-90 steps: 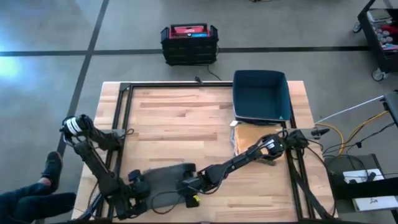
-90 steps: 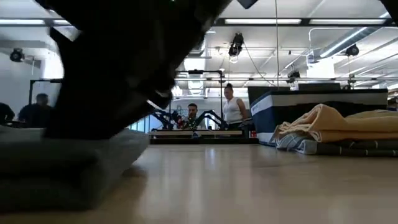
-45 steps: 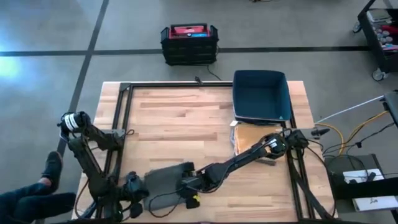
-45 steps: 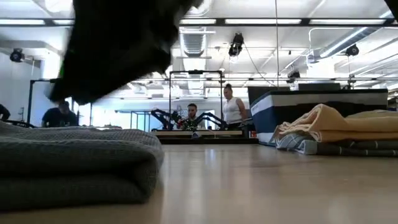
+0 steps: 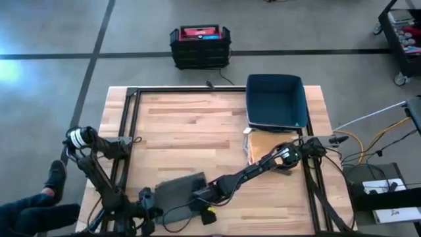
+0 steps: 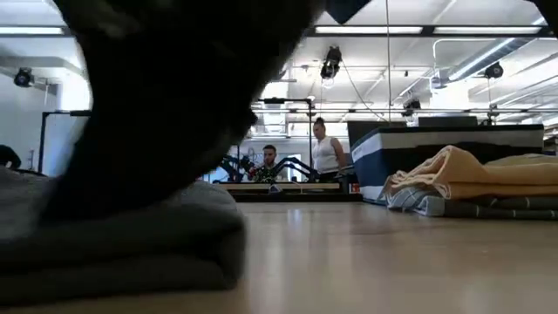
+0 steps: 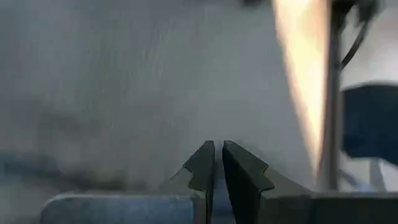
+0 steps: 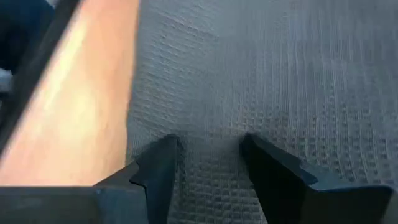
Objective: Fold towel
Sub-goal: Fold the gray kitchen towel
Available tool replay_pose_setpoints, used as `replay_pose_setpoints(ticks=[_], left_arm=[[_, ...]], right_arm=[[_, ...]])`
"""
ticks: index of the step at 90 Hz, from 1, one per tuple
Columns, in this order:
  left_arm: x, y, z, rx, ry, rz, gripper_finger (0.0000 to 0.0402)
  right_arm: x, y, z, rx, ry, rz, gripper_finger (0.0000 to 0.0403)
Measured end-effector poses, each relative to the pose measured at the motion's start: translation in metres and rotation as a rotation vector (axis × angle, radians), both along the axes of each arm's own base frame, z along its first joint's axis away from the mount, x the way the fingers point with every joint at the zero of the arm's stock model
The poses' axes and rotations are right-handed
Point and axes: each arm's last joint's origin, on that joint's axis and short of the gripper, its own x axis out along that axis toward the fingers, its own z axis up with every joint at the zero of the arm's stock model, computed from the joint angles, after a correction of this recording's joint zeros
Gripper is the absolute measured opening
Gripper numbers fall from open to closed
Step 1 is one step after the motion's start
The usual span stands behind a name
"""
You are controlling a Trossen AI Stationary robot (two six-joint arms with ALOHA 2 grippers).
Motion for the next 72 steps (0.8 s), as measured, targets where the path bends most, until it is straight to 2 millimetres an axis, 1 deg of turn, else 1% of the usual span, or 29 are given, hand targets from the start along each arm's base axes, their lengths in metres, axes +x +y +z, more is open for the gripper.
replay_pose_setpoints(ticks=[5,12,17,24,29,34,38,45,53,61,72], left_arm=[[0.000,-0.001,-0.005,-0.005,0.014,0.011,0.0020],[0.001,-0.004,-0.001,-0.029,0.010,0.021,0.0020],[0.002,-0.008,0.009,-0.033,-0.023,-0.002,0.0020],[0.006,-0.014,0.037,-0.056,-0.127,-0.028,0.0020],[0.009,-0.017,0.050,-0.049,-0.199,-0.031,0.0019],[0.011,-0.016,0.052,0.009,-0.242,-0.040,0.0018],[0.014,-0.015,0.050,0.046,-0.253,-0.047,0.0014],[0.021,-0.014,0.042,0.052,-0.231,-0.046,0.0005],[0.028,-0.014,0.023,0.058,-0.152,-0.068,0.0003],[0.031,-0.019,0.011,0.032,-0.093,-0.098,0.0005],[0.030,-0.026,-0.008,-0.004,-0.032,-0.098,0.0001]], right_arm=[[-0.002,-0.001,0.000,-0.006,0.023,-0.007,0.0179],[-0.001,-0.001,0.005,0.002,0.028,-0.022,0.0180],[0.000,0.000,0.013,0.002,0.027,-0.021,0.0180],[0.003,0.003,0.028,0.012,-0.016,-0.003,0.0181],[0.008,0.006,0.041,0.033,-0.076,0.003,0.0181],[0.012,0.008,0.050,0.058,-0.136,0.006,0.0181],[0.015,0.012,0.052,0.083,-0.193,0.009,0.0181],[0.020,0.018,0.042,0.112,-0.264,0.018,0.0181],[0.022,0.023,0.020,0.112,-0.280,0.036,0.0180],[0.022,0.024,0.005,0.103,-0.258,0.039,0.0175],[0.017,0.023,-0.006,0.067,-0.180,0.043,0.0167]])
